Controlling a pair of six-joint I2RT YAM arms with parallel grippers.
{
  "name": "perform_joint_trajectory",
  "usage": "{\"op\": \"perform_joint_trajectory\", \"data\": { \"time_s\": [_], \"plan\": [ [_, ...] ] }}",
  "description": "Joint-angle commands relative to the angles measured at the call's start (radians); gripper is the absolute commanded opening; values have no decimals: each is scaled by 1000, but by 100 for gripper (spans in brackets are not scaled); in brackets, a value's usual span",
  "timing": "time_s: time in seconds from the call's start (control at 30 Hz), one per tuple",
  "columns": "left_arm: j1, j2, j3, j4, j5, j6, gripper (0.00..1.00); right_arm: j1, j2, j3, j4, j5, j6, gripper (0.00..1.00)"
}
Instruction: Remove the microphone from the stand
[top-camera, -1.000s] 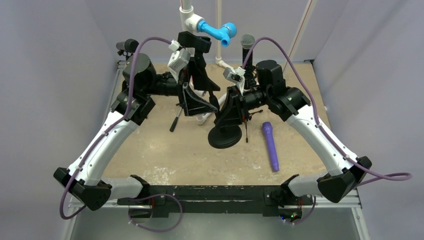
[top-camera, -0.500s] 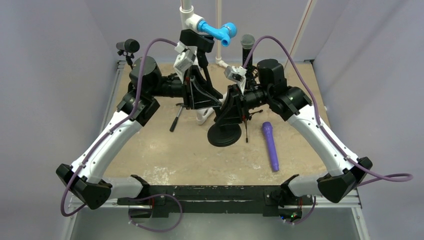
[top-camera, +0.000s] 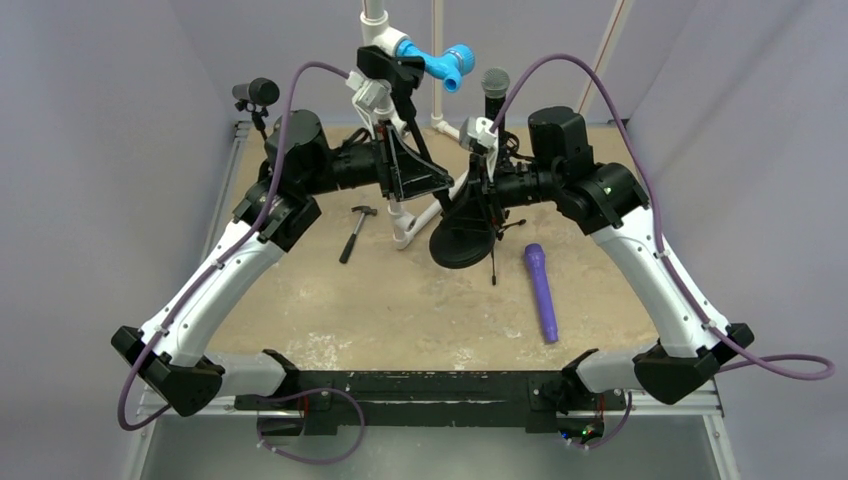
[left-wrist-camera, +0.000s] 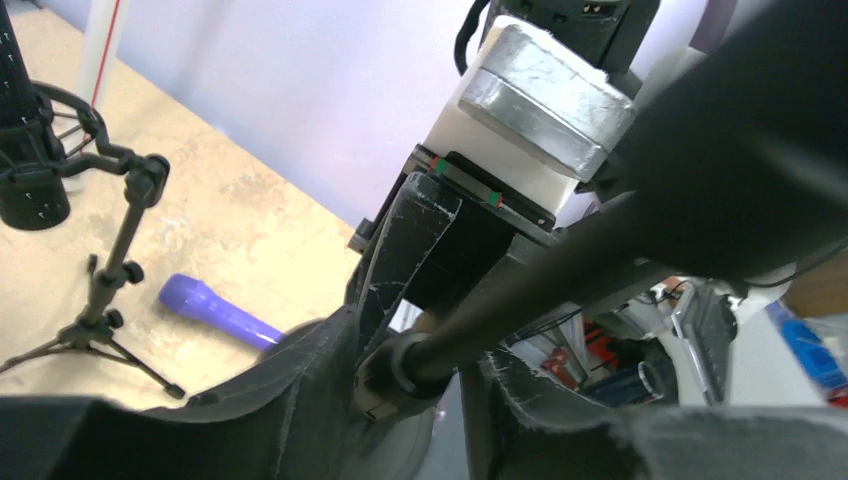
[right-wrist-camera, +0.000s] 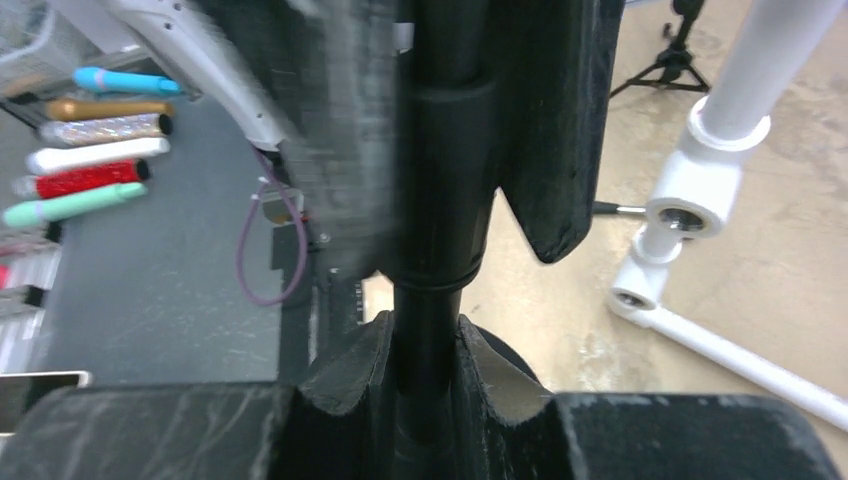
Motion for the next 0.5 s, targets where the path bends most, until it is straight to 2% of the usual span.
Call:
{"op": "perform_joint_trajectory", "data": {
  "time_s": [0.0, 0.1, 0.13, 0.17, 0.3, 0.47],
  "plan": [
    [-15, 1, 41, -35, -21, -118, 55, 2, -5, 56, 19, 39, -128, 0],
    [-15, -26, 39, -44, 19, -9, 87, 1, -10, 52, 14, 14, -126, 0],
    [-14, -36, 39, -47, 38, 49, 96, 2, -14, 49, 13, 1, -126, 0],
    [-14, -47, 39, -51, 64, 100, 99, 2, -19, 45, 12, -14, -127, 0],
    [1, -91, 72, -149, 143, 320, 100, 0, -45, 5, 18, -98, -114, 0],
    [30, -121, 130, -255, 190, 516, 100, -19, -67, -46, 69, -198, -42, 0]
  ]
}}
